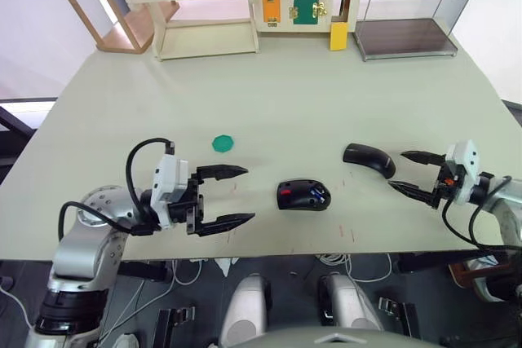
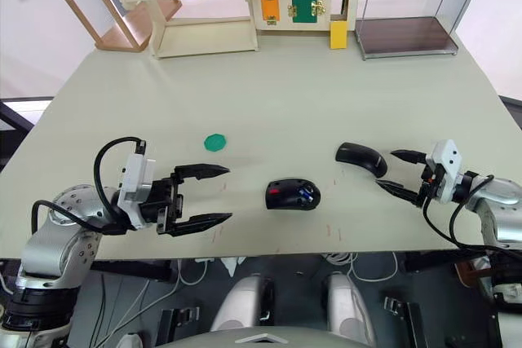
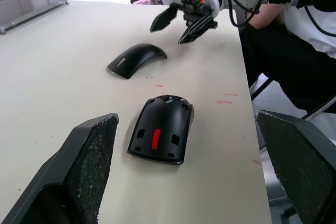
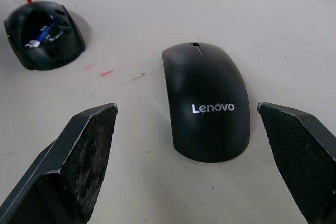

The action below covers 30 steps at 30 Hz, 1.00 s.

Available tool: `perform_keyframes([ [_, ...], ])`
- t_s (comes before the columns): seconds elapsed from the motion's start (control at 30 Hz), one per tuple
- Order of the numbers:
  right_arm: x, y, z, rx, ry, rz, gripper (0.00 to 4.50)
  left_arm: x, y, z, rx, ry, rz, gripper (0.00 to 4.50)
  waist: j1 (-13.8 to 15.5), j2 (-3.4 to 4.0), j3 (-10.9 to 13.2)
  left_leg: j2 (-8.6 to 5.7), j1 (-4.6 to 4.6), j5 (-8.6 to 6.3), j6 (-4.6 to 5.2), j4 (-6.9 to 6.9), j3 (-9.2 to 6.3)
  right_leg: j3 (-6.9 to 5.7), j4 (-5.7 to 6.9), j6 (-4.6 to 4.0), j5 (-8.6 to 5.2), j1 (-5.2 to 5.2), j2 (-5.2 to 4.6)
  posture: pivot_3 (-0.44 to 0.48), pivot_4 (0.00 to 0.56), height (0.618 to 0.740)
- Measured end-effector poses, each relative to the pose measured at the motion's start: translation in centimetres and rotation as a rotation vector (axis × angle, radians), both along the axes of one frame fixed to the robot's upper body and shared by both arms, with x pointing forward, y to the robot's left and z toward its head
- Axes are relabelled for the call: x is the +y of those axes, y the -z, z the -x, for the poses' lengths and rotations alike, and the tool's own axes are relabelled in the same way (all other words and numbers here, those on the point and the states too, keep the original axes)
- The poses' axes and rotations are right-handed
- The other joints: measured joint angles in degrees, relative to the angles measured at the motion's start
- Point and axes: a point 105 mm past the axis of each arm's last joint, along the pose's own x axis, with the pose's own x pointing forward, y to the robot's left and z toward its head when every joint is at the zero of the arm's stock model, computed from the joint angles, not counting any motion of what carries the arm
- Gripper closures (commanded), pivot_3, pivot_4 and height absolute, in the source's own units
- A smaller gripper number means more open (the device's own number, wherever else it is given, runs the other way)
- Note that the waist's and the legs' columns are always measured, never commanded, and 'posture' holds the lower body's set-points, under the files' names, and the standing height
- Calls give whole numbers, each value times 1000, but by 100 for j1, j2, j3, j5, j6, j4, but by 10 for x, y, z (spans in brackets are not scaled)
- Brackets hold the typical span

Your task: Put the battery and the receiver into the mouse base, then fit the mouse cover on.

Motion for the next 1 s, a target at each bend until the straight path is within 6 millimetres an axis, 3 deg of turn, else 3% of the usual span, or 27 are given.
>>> perform_keyframes([
  [0.33,-4,-3,-23,65,-9,64,0,6,-2,22,28,-34,65,38,3,2,11,2,9,0,0,0,13,10,3,3,0,-2,0,0,150,740],
  [0.47,-4,7,-23,111,-15,92,0,10,-5,23,8,-29,79,38,-5,4,12,1,7,0,0,-1,18,12,1,-6,5,-2,0,0,150,740],
  [0.73,-5,-6,-32,127,-29,111,0,12,-2,26,5,-21,85,38,-21,8,16,4,10,0,0,-1,23,17,2,-9,8,-4,1,0,150,740],
  [1.0,8,-2,-33,157,-51,85,0,11,-2,27,-3,-19,88,38,-14,7,17,3,9,0,-1,-1,24,18,2,-9,8,-4,0,0,150,740],
])
